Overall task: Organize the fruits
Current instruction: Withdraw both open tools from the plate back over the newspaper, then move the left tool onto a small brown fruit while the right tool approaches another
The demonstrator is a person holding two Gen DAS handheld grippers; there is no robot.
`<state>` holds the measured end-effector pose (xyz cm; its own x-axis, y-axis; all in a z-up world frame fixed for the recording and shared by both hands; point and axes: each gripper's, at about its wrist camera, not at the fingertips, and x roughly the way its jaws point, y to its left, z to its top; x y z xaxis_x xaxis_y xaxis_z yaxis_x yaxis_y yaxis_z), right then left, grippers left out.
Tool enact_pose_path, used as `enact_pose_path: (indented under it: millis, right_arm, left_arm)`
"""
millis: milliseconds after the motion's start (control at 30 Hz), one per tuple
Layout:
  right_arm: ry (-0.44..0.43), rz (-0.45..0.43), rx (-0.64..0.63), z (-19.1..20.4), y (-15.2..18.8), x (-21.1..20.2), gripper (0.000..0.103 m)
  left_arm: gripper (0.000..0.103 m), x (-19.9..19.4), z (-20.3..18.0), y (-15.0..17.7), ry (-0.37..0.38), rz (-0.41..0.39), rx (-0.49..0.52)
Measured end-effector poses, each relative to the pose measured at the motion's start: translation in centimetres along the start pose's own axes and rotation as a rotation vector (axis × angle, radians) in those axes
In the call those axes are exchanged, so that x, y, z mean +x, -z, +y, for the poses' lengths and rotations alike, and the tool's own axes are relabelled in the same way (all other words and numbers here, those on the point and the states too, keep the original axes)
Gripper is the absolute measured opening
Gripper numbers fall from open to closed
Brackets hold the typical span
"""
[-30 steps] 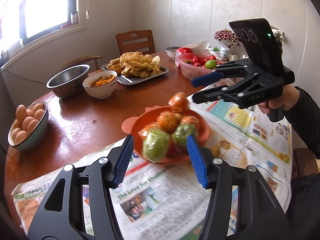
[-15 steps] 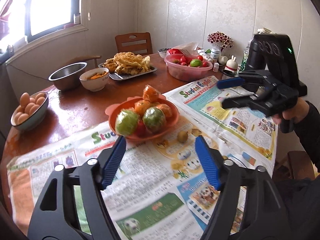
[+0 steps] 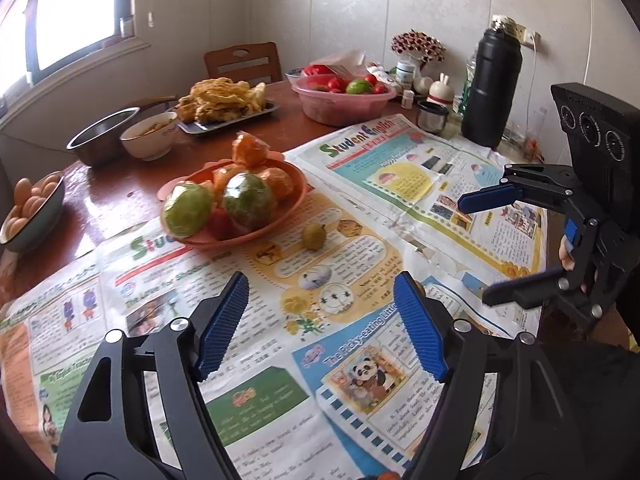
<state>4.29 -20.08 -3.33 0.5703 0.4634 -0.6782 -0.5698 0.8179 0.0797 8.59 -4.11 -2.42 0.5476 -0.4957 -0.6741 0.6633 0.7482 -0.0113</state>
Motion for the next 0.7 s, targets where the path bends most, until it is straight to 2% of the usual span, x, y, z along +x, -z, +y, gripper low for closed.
enact_pose_path:
  millis: [200, 300, 467, 533, 600, 700]
  right_arm:
    - [-0.042, 0.017, -0.007, 0.5, 0.2, 1.3, 0.086]
    - [-0.047, 0.036, -0.003, 0.3, 0.1, 2.1, 0.077]
    - [-0.054, 0.061, -0.004, 0.3, 0.1, 3.1, 0.075]
    - [-0.053, 0.074, -0.006, 0.3, 0.1, 3.6, 0.072]
    - [-0.056, 0.083, -0.006, 0.2, 0.0, 3.9, 0.065]
    - [-0.061, 0.086, -0.004, 0.2, -0.1, 4.2, 0.065]
  left_arm:
    - [0.06, 2.2, 0.0, -0.2, 0.028, 0.03, -0.007]
    - [0.053, 3.3, 0.3, -0.4, 0.04, 0.048, -0.007]
    - [0.053, 4.5, 0.9, -0.9, 0.046, 0.058, -0.005]
    - [0.051, 4.8, 0.9, -1.1, 0.05, 0.064, 0.005]
    - [0.048, 5.2, 0.9, -1.3, 0.058, 0.072, 0.016]
    - [0.048, 5.7, 1.0, -1.5, 0.061, 0.084, 0.027]
